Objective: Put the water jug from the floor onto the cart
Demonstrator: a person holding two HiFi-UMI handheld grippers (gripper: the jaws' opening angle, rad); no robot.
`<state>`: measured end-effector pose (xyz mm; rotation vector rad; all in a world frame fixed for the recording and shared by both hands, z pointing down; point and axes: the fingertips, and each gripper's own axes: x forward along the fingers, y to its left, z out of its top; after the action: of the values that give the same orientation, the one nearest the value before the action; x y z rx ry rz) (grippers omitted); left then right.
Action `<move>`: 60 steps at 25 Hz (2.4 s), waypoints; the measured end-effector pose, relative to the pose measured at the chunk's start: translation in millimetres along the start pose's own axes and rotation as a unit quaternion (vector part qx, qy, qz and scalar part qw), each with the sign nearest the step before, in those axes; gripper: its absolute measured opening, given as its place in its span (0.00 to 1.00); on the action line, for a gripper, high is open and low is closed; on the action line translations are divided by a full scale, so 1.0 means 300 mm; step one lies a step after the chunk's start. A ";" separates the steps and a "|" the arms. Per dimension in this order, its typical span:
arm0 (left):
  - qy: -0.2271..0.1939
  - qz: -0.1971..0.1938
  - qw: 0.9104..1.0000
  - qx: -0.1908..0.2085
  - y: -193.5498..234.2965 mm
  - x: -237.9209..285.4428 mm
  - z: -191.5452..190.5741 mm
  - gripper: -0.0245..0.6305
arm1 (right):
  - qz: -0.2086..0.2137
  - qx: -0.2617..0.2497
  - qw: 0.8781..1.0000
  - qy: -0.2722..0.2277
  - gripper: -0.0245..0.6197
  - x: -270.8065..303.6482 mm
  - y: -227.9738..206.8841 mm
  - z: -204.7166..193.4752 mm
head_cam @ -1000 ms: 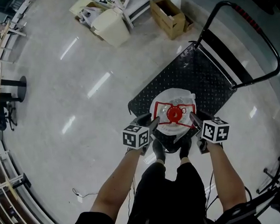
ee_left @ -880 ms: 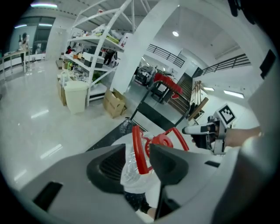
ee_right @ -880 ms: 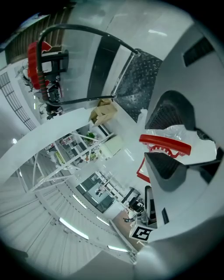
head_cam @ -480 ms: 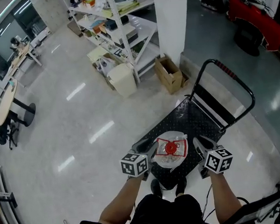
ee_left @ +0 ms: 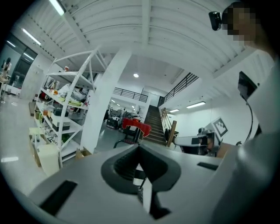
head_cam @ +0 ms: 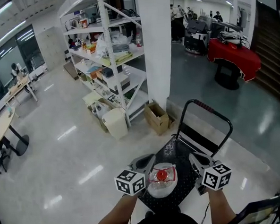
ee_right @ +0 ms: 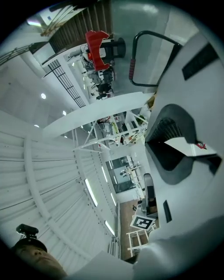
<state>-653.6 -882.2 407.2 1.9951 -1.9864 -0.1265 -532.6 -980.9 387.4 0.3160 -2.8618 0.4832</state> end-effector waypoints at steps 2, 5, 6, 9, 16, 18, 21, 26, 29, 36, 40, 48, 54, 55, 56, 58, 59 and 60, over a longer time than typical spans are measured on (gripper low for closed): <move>-0.009 -0.013 1.000 0.007 -0.020 -0.004 0.028 0.04 | -0.002 -0.002 1.000 -0.013 0.04 -0.021 0.027 0.025; -0.022 -0.040 0.999 0.018 -0.079 -0.026 0.063 0.04 | -0.013 -0.012 1.000 -0.020 0.04 -0.072 0.063 0.049; -0.027 -0.055 0.998 0.020 -0.108 -0.035 0.069 0.04 | -0.018 -0.014 1.000 -0.020 0.04 -0.096 0.074 0.048; -0.037 -0.097 0.994 0.021 -0.172 -0.056 0.056 0.04 | -0.040 -0.010 0.999 -0.024 0.04 -0.161 0.082 0.019; -0.017 -0.166 0.986 0.010 -0.294 -0.074 -0.016 0.04 | -0.106 -0.002 0.994 -0.030 0.04 -0.328 0.065 -0.043; -0.008 -0.180 0.983 0.014 -0.378 -0.111 -0.026 0.04 | -0.116 0.003 0.993 -0.034 0.04 -0.412 0.081 -0.050; 0.002 -0.198 0.980 0.023 -0.507 -0.151 -0.043 0.04 | -0.123 0.005 0.991 -0.046 0.04 -0.540 0.099 -0.067; -0.007 -0.230 0.973 0.036 -0.778 -0.209 -0.072 0.04 | -0.123 -0.014 0.990 -0.071 0.04 -0.797 0.112 -0.091; -0.005 -0.229 0.972 0.047 -0.972 -0.246 -0.111 0.04 | -0.118 -0.026 0.990 -0.070 0.04 -1.008 0.130 -0.128; 0.020 -0.229 0.972 0.044 -1.343 -0.372 -0.233 0.04 | -0.125 -0.015 0.989 -0.076 0.04 -1.428 0.184 -0.261; 0.028 -0.238 0.969 0.063 -1.468 -0.468 -0.264 0.04 | -0.130 -0.015 0.988 -0.084 0.04 -1.551 0.249 -0.302; 0.014 -0.259 0.962 0.087 -1.531 -0.747 -0.315 0.04 | -0.184 -0.031 0.978 -0.096 0.04 -1.695 0.491 -0.399; 0.010 -0.279 0.957 0.081 -1.478 -1.047 -0.390 0.04 | -0.237 -0.017 0.967 -0.094 0.04 -1.765 0.757 -0.555; 0.012 -0.282 0.957 0.075 -1.466 -1.093 -0.403 0.04 | -0.242 -0.012 0.966 -0.093 0.04 -1.770 0.806 -0.579; 0.014 -0.285 0.956 0.068 -1.457 -1.138 -0.415 0.04 | -0.245 -0.010 0.965 -0.092 0.04 -1.774 0.856 -0.598; 0.019 -0.293 0.954 0.054 -1.454 -1.226 -0.438 0.04 | -0.250 -0.011 0.964 -0.092 0.04 -1.790 0.951 -0.624; 0.021 -0.297 0.953 0.051 -1.459 -1.270 -0.452 0.04 | -0.252 -0.012 0.963 -0.092 0.04 -1.802 0.996 -0.637; 0.025 -0.300 0.952 0.049 -1.466 -1.314 -0.465 0.04 | -0.254 -0.011 0.963 -0.091 0.04 -1.816 1.040 -0.651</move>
<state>-203.7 -479.3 349.1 2.5771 -1.3154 -0.1141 -55.2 -531.2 337.8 1.1038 -2.7914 0.3311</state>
